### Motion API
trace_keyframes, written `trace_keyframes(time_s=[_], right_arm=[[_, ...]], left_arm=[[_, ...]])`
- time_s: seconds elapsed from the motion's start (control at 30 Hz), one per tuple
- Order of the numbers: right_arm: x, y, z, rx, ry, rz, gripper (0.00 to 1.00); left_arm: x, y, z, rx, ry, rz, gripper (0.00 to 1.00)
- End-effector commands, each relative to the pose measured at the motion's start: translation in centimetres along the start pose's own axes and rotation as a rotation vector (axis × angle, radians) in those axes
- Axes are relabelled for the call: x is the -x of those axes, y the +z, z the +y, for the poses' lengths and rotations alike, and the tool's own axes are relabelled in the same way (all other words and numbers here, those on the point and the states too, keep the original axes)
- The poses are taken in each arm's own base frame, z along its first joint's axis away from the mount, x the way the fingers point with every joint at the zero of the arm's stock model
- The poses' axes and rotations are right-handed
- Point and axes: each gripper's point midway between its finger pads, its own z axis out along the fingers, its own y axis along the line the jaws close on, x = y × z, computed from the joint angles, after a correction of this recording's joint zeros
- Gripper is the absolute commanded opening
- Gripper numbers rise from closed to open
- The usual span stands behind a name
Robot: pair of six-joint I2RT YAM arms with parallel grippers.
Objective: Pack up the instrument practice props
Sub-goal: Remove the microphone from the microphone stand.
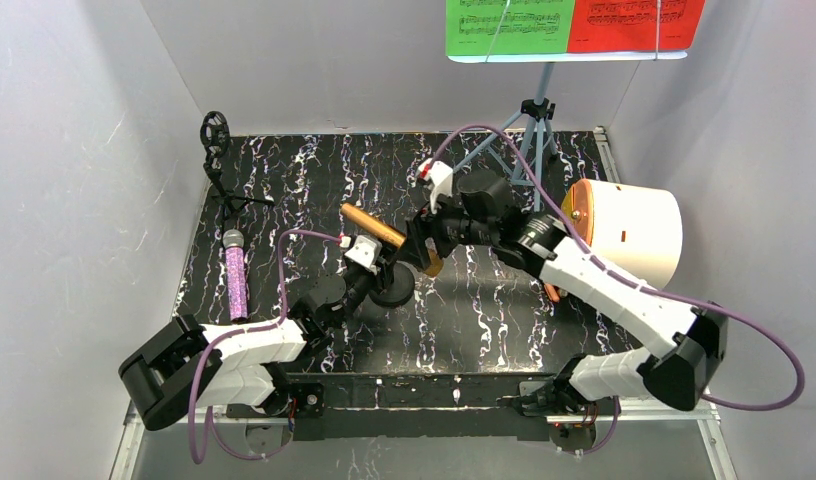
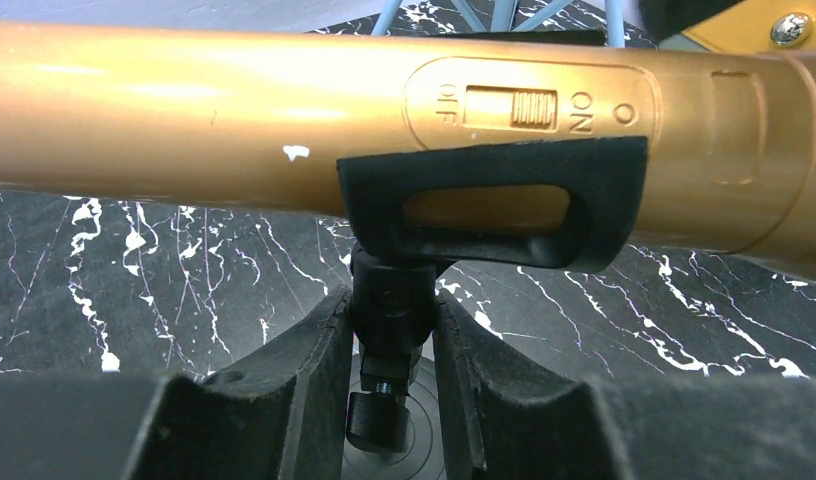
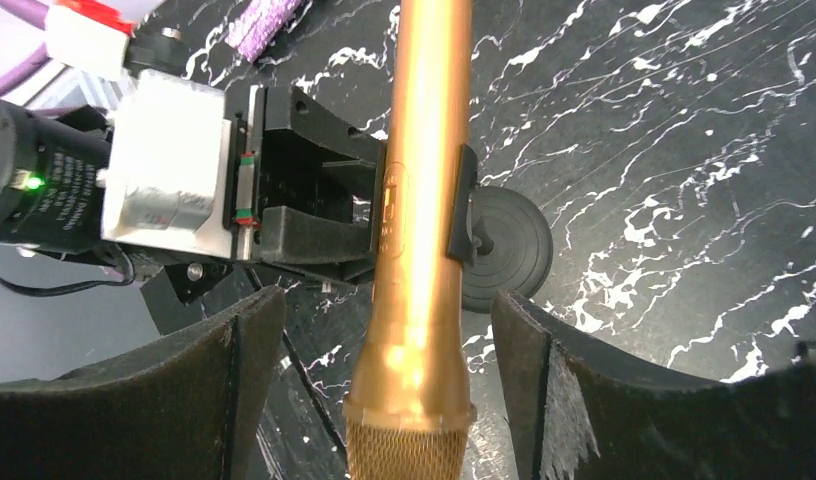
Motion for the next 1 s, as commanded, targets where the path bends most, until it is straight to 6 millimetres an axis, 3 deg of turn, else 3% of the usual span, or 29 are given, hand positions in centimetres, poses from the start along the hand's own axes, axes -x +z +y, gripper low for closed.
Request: trace_keyframes(time_s=[0.0, 0.2, 0.37, 0.47, 0.63, 0.97], right_arm=[[-0.2, 1.1, 0.7, 0.062, -0.057, 0.081, 0.8], [-1.5, 2.7, -0.1, 0.056, -0.058, 0.177, 0.66], [-2.4, 2.8, -0.6, 0.044, -0.063, 0.231, 0.46], [-3.4, 2.5, -0.5, 0.051, -0.067, 0.277, 0.32], [-4.6, 1.4, -0.4, 0.063, -0.076, 0.336, 0.02], [-6.0, -1.0, -0.5, 0.06, -0.117, 0.362, 0.01]], left_arm=[[-0.5, 0.0, 1.1, 0.037, 0.055, 0.033, 0.0], [-0.4, 0.1, 1.2, 0.045, 0.048, 0.032, 0.0], [-0.6, 0.2, 1.8, 0.086, 0.053, 0.041, 0.0], [-0.9, 0.2, 3.2, 0.167, 0.045, 0.05, 0.0], [-1.1, -0.1, 6.3, 0.338, 0.011, 0.052, 0.0], [-2.7, -1.1, 12.1, 0.598, -0.065, 0.09, 0.0]])
